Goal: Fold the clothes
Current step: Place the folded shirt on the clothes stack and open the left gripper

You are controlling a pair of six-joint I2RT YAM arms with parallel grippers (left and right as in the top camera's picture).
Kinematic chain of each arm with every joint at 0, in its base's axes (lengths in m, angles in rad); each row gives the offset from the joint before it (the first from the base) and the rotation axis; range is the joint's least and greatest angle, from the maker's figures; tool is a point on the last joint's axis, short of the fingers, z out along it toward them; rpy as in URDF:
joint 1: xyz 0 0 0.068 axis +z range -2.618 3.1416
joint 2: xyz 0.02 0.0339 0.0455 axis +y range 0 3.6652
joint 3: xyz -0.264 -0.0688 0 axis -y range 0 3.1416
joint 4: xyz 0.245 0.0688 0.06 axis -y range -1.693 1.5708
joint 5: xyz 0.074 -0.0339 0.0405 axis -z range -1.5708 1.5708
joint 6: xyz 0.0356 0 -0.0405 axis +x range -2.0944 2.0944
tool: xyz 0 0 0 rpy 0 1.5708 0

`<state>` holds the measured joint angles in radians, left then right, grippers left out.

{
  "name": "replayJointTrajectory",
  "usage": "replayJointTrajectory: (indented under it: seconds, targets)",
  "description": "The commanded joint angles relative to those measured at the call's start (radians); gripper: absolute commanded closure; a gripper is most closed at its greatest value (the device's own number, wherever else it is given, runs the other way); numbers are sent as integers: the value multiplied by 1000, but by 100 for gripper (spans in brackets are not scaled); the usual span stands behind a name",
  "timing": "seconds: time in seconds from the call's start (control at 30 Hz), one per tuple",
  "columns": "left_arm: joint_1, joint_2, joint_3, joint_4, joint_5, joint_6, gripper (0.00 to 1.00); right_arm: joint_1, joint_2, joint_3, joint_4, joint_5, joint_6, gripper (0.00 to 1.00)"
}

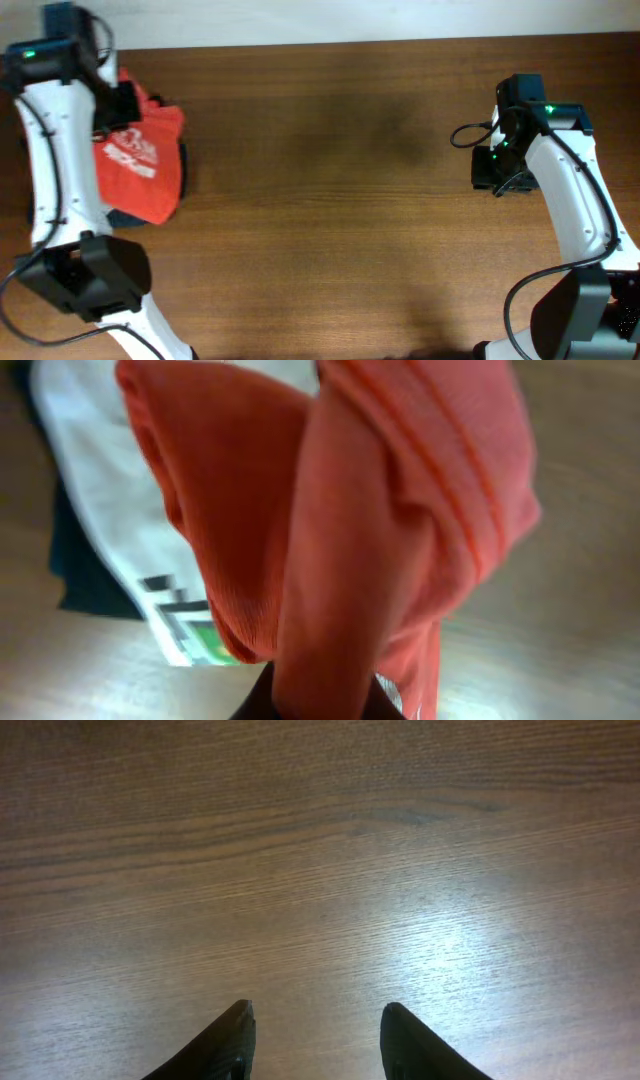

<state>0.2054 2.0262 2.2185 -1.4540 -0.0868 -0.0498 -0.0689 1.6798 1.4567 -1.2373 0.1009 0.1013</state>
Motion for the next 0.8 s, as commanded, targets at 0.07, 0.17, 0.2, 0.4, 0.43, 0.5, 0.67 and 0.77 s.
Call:
replayJointTrajectory:
  seconds: [0.07, 0.17, 0.2, 0.4, 0.43, 0.5, 0.67, 0.77]
  targets:
    - [176, -27, -240, 370, 108, 2, 99, -5, -2, 10, -3, 8, 0, 55]
    - [244, -26, -358, 537, 119, 1, 98, -5, -2, 10, -6, 9, 0, 55]
    - [270, -24, -387, 580, 144, 1, 97, -5, -2, 10, -5, 9, 0, 55]
    - [339, 22, -405, 624, 297, 18, 25, -5, -2, 10, -6, 9, 0, 55]
    - [342, 19, -378, 620, 312, 54, 13, -5, -2, 10, -6, 9, 0, 55]
    - [342, 1, -319, 585, 336, 58, 3, -5, -2, 10, -5, 9, 0, 54]
    - [290, -122, -245, 560, 439, 92, 1, -5, -2, 10, -5, -3, 0, 46]
    - [187, -151, -245, 502, 400, 112, 1, -5, -2, 10, 19, -169, 0, 33]
